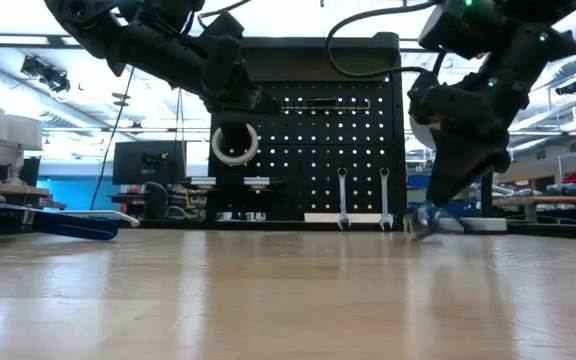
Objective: Hang tools onto peg board
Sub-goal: Remove the right safety glasses from the top of the peg board, then unhang the rectangular tool from the peg board
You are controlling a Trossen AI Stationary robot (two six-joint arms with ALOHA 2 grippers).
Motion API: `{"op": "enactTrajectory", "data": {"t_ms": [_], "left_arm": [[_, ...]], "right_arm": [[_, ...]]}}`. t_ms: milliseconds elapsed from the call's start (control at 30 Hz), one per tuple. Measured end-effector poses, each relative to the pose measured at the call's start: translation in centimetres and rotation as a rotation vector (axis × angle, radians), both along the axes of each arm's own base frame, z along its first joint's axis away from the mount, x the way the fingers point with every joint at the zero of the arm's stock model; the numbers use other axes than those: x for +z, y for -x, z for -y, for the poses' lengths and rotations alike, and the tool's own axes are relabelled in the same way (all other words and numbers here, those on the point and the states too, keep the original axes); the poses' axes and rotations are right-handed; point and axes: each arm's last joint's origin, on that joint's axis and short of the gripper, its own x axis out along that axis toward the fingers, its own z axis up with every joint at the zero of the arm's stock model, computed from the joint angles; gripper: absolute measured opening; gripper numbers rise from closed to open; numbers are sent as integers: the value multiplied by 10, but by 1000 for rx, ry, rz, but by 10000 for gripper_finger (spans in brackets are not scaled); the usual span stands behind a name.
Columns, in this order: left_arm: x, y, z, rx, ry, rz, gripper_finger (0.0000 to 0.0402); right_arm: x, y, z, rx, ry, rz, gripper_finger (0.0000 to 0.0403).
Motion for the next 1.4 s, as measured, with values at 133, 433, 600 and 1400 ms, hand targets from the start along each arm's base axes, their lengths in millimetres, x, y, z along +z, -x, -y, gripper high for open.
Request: {"op": "enactTrajectory", "data": {"t_ms": [133,433,600,1400], "left_arm": [[0,0,0,0,0,-3,115],[0,0,0,0,1,-5,115],[0,0,0,0,3,-4,115],[5,-2,4,-15,-11,50,115]], "right_arm": [[11,-2,1,0,-2,-36,168],[55,-12,0,-1,4,-85,197],[86,-20,-1,14,46,-36,197],[103,-51,13,-74,798,288,197]]}}
